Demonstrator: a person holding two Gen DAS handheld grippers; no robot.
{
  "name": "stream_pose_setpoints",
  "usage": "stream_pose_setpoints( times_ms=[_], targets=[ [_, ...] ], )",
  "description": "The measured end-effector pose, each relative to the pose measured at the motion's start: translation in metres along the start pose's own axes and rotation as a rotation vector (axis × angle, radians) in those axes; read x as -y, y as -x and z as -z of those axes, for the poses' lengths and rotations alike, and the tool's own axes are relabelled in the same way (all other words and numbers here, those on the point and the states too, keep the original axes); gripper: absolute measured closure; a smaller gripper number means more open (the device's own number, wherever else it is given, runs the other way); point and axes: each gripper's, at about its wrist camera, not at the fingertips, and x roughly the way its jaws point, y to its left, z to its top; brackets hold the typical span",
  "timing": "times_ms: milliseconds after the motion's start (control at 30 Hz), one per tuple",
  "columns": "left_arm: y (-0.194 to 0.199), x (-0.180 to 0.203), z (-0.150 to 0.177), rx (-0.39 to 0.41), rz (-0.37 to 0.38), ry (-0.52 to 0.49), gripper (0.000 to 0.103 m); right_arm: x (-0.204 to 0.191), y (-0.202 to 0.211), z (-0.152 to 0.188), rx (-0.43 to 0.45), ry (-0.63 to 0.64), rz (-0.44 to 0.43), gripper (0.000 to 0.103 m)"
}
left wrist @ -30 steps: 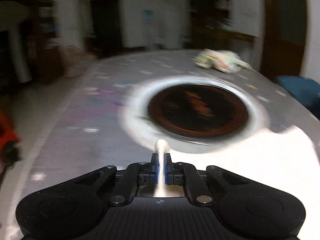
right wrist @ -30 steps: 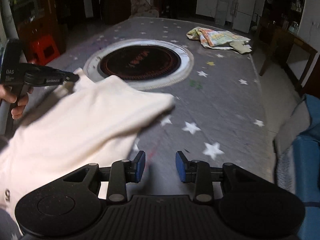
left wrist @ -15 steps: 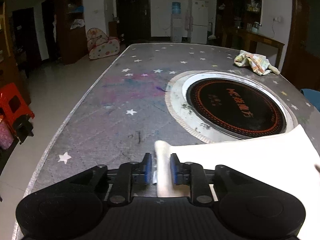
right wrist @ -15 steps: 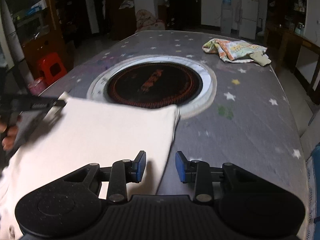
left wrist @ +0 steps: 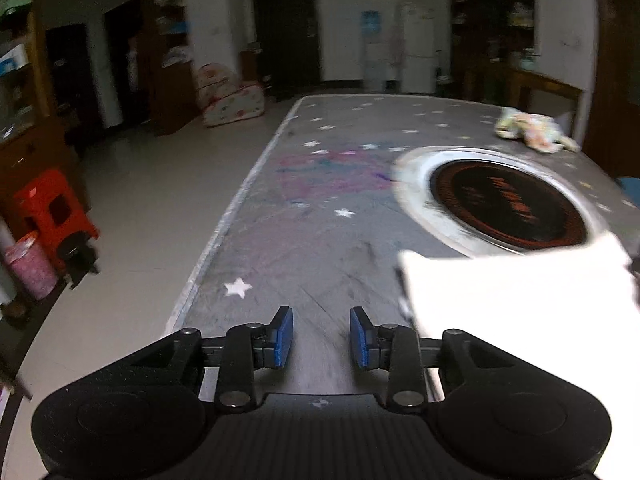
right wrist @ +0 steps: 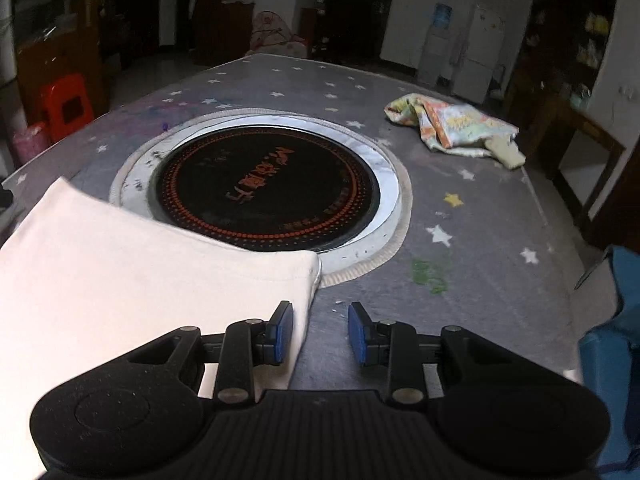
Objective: Fold clothes
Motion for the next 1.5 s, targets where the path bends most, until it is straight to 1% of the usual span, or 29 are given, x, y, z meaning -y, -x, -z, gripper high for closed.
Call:
stream_pose_setpoints(
  times_ms=[167,233,367,433,533,600,700,767,833,900,1033,1100,1167,1233,1300,1400,1467,1500],
  targets=[
    [0.047,0.011,0.038,-0.014,0.152,-0.071,0.069,-0.021,0.042,0.018,-0.007,0.096,-0.104,0.073],
    [0.060,0.017,0.051,-0.017,0.190,-0.097,0.069,-0.035,0.058,0.029,-0.020,0.142,-0.146,0.073],
    [0.076,0.030,0.069,-0.003,0.239,-0.140,0.069,-0.062,0.081,0.052,-0.047,0.210,-0.209,0.072],
    [0.076,0.035,0.075,-0.015,0.243,-0.153,0.071,-0.072,0.090,0.062,-0.046,0.224,-0.230,0.072],
    [0.074,0.037,0.080,-0.024,0.234,-0.168,0.083,-0.079,0.095,0.076,-0.047,0.202,-0.237,0.072],
    [0.077,0.037,0.083,-0.019,0.223,-0.191,0.088,-0.077,0.097,0.084,-0.044,0.164,-0.234,0.072],
    [0.079,0.036,0.089,-0.009,0.189,-0.232,0.090,-0.064,0.111,0.093,-0.003,0.072,-0.243,0.070],
    [0.080,0.033,0.091,-0.005,0.178,-0.237,0.090,-0.053,0.117,0.102,0.008,0.010,-0.238,0.068],
    [0.080,0.029,0.092,-0.003,0.173,-0.233,0.090,-0.041,0.121,0.116,-0.007,-0.046,-0.231,0.067],
    [0.080,0.026,0.093,0.000,0.165,-0.235,0.090,-0.035,0.126,0.130,-0.003,-0.056,-0.225,0.065],
    [0.082,0.026,0.095,0.003,0.132,-0.276,0.090,-0.027,0.142,0.144,-0.001,-0.083,-0.208,0.065],
    [0.082,0.025,0.095,0.002,0.116,-0.291,0.087,-0.017,0.151,0.152,0.001,-0.127,-0.196,0.065],
    [0.083,0.023,0.094,-0.002,0.106,-0.294,0.086,-0.006,0.159,0.160,0.004,-0.170,-0.184,0.065],
    [0.085,0.022,0.093,-0.001,0.097,-0.289,0.086,0.010,0.169,0.169,0.017,-0.227,-0.151,0.065],
    [0.092,0.025,0.090,0.015,0.115,-0.283,0.086,0.028,0.179,0.175,0.038,-0.278,-0.103,0.065],
    [0.104,0.042,0.082,0.047,0.186,-0.285,0.085,0.054,0.187,0.177,0.066,-0.348,-0.014,0.065],
    [0.113,0.063,0.078,0.081,0.250,-0.315,0.082,0.071,0.186,0.173,0.083,-0.394,0.038,0.065],
    [0.117,0.075,0.075,0.093,0.289,-0.329,0.077,0.076,0.183,0.171,0.088,-0.409,0.056,0.065]
  ],
)
